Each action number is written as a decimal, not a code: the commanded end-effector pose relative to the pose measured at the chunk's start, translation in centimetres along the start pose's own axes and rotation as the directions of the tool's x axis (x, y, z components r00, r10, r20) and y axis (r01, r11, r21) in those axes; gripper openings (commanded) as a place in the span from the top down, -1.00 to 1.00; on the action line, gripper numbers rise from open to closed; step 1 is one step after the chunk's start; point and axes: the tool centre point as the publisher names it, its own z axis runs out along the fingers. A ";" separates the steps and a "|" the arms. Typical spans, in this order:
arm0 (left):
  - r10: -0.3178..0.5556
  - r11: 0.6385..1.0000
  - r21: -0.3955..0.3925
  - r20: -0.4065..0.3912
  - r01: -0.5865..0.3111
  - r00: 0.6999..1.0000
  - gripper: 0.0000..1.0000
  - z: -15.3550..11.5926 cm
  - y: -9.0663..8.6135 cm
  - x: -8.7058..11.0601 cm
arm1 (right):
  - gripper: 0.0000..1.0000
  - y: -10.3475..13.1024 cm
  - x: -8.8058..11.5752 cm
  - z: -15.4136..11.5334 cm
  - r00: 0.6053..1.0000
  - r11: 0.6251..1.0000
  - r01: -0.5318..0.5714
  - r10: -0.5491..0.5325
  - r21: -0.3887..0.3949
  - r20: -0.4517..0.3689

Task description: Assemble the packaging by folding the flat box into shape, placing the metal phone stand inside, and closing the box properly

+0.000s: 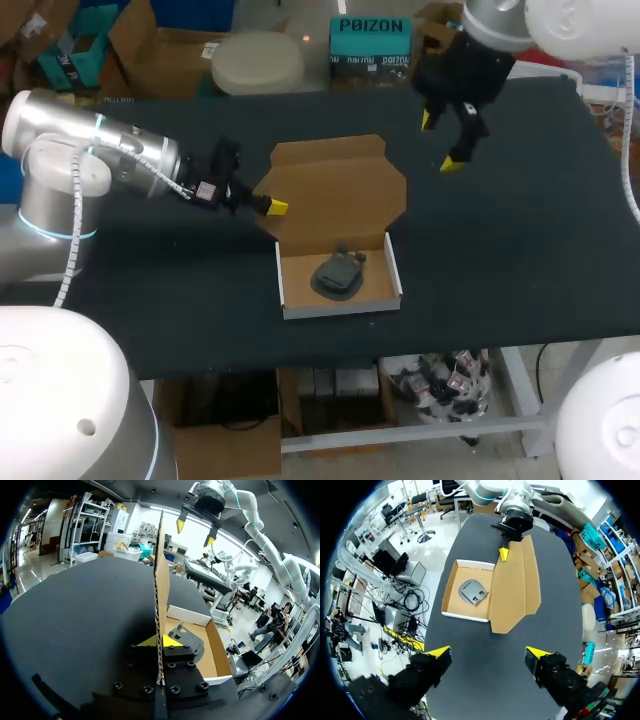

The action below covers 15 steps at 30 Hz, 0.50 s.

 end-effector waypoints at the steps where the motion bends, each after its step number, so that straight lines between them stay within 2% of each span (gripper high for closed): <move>1: 0.027 1.000 0.001 0.009 -0.027 1.000 1.00 0.2 0.1 0.3 | -1.00 0.5 -0.1 -0.6 0.999 1.000 -0.003 0.004 0.017 -0.050; 15: 0.173 0.985 -0.005 0.062 -0.173 0.983 1.00 0.5 0.5 1.7 | -1.00 1.8 0.5 -0.6 0.996 0.999 -0.030 0.032 0.027 -0.083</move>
